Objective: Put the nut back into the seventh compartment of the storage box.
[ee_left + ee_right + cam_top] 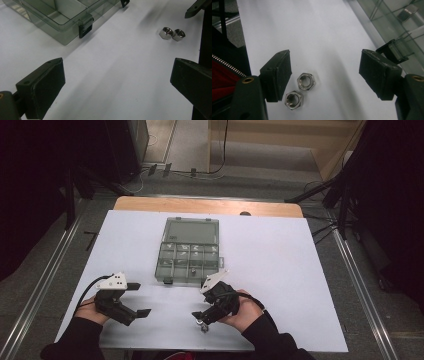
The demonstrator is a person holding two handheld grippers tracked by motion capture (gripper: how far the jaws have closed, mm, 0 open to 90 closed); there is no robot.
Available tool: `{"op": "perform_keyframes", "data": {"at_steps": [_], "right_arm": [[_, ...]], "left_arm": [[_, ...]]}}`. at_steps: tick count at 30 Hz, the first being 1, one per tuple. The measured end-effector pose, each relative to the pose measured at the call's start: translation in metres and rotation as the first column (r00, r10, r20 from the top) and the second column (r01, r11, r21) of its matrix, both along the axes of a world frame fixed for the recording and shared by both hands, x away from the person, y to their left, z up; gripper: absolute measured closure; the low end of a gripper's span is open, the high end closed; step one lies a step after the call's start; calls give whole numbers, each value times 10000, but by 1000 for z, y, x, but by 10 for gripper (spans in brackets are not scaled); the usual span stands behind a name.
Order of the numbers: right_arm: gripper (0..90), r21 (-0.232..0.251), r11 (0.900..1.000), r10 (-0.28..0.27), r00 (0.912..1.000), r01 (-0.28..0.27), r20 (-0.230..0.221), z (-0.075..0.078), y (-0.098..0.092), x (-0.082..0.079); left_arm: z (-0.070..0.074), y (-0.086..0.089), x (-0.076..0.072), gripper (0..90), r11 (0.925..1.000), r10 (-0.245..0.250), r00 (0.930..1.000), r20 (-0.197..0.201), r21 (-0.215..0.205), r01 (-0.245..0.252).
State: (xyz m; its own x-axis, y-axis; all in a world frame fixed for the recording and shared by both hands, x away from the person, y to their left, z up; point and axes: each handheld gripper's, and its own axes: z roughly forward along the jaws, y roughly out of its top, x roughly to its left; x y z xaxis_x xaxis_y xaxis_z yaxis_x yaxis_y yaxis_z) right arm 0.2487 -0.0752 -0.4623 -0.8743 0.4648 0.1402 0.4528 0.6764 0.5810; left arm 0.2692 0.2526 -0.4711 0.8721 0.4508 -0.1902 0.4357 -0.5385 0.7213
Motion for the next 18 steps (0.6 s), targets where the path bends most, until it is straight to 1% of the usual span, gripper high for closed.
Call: {"op": "perform_keyframes", "data": {"at_steps": [5, 9, 14, 17, 18], "right_arm": [[280, -108, 9999, 9, 9998, -11, -174, -2, 3, -2], [295, -298, 9995, 70, 9997, -77, -239, -4, 6, -3], [310, -527, 9986, 29, 9988, -55, -495, -11, 10, -5], [319, -672, 9977, 77, 9985, -113, -542, -14, 12, -7], [325, -709, 9974, 52, 9981, -95, -608, -15, 13, -8]], "left_arm": [[0, 0, 0, 0, 10000, 5, 10000, 3, 0, -5], [0, 0, 0, 0, 10000, 13, 10000, -3, 2, -13], [1, 0, 0, 0, 10000, 3, 10000, 5, 63, -3], [1, 0, 0, 0, 10000, 0, 10000, 10, 68, 0], [0, 0, 0, 0, 10000, -2, 10000, 14, 5, 2]]}}
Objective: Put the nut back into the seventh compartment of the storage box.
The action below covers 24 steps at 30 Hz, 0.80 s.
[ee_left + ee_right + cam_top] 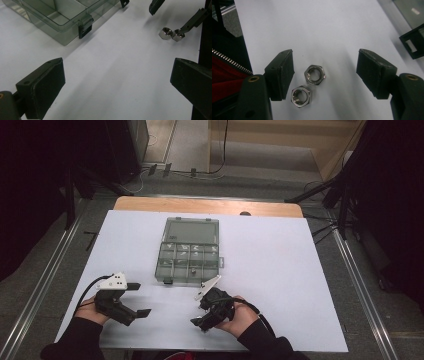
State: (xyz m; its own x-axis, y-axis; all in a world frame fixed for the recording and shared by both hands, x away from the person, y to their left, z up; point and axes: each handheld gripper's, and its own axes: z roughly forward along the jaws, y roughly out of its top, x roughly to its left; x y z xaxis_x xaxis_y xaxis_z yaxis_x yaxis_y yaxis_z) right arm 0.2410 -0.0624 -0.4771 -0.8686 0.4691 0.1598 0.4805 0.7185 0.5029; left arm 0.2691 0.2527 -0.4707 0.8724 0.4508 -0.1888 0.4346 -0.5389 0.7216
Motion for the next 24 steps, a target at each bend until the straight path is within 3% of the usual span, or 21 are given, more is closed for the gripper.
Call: {"op": "perform_keyframes", "data": {"at_steps": [14, 24], "right_arm": [[555, -535, 9984, 137, 9982, -169, -586, -9, 6, -5], [679, -977, 9946, 340, 9994, -344, -60, -8, 12, -13]], "left_arm": [[1, 0, 0, 0, 10000, 5, 10000, 10, 52, -5], [1, 0, 0, 0, 10000, -11, 10000, 32, 59, 11]]}}
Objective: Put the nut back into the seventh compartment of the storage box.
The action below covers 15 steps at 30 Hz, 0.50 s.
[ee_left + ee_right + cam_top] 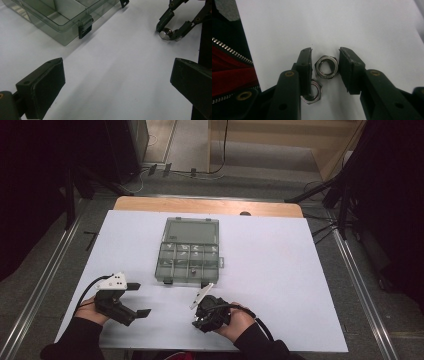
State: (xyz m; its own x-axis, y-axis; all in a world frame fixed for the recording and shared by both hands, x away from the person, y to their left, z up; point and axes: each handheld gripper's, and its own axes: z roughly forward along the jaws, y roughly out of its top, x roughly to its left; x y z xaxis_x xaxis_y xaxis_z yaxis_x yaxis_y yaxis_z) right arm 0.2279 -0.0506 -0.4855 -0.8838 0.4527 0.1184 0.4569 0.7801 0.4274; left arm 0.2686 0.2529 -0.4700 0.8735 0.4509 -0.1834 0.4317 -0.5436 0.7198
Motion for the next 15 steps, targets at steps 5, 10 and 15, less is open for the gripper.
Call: {"op": "perform_keyframes", "data": {"at_steps": [5, 10, 15], "right_arm": [[701, -132, 9997, 200, 9994, -196, 274, 0, 2, -1], [714, 13, 10000, 77, 10000, -77, 18, 0, 1, 2], [716, 82, 9999, 107, 9999, -106, -93, 1, 1, 4]], "left_arm": [[0, -1, 0, 0, 10000, -12, 10000, -14, -34, 12], [0, 0, 0, 0, 10000, -10, 10000, -12, -20, 10], [0, 0, 0, 0, 10000, -8, 10000, -16, -29, 8]]}}
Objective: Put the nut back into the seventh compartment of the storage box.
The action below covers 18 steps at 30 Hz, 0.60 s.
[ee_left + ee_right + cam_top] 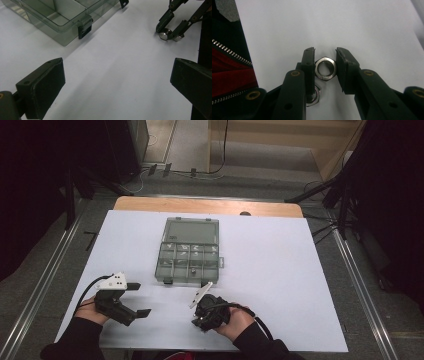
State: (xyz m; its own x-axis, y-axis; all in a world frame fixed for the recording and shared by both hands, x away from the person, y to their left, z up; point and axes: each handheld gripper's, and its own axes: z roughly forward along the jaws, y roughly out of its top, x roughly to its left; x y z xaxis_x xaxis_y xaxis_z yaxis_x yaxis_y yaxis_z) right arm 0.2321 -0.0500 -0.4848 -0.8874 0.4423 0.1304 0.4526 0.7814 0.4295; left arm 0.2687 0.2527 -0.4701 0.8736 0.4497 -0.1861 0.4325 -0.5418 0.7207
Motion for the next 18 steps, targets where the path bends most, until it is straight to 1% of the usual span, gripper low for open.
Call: {"op": "perform_keyframes", "data": {"at_steps": [1, 5, 6, 9, 12, 13, 15, 16, 18], "right_arm": [[716, -1, 9999, -101, 9999, 101, -12, 0, 0, 0], [717, 121, 9998, -136, 9996, 139, -234, 0, -1, 2], [716, 90, 9998, -196, 9996, 198, -225, 0, -1, 3], [716, 204, 9994, -257, 9992, 264, -312, 2, -2, 3], [716, 288, 9991, -291, 9992, 299, -262, 4, -3, 3], [716, 330, 9992, -199, 9995, 207, -243, 5, -3, 4], [716, 445, 9987, -254, 9994, 264, -247, 8, -4, 4], [716, 441, 9987, -261, 9995, 268, -163, 9, -4, 4], [716, 552, 9979, -322, 9994, 329, -131, 13, -5, 4]], "left_arm": [[0, 0, 0, 0, 10000, 3, 10000, 0, 1, -3], [0, 0, 0, 0, 10000, 1, 10000, -3, 4, -1], [0, 0, 0, 0, 10000, -5, 10000, 0, 0, 5], [0, 0, 0, 0, 10000, 3, 10000, -12, 1, -3], [0, 0, 0, 0, 10000, 1, 10000, -15, 19, -1], [0, 0, 0, 0, 10000, 3, 10000, -16, 18, -3], [0, 0, 0, 0, 10000, -18, 10000, -14, 26, 18], [0, 0, 0, 0, 10000, -18, 10000, -12, 24, 18], [0, 0, 0, 0, 10000, -12, 10000, -16, 16, 12]]}}
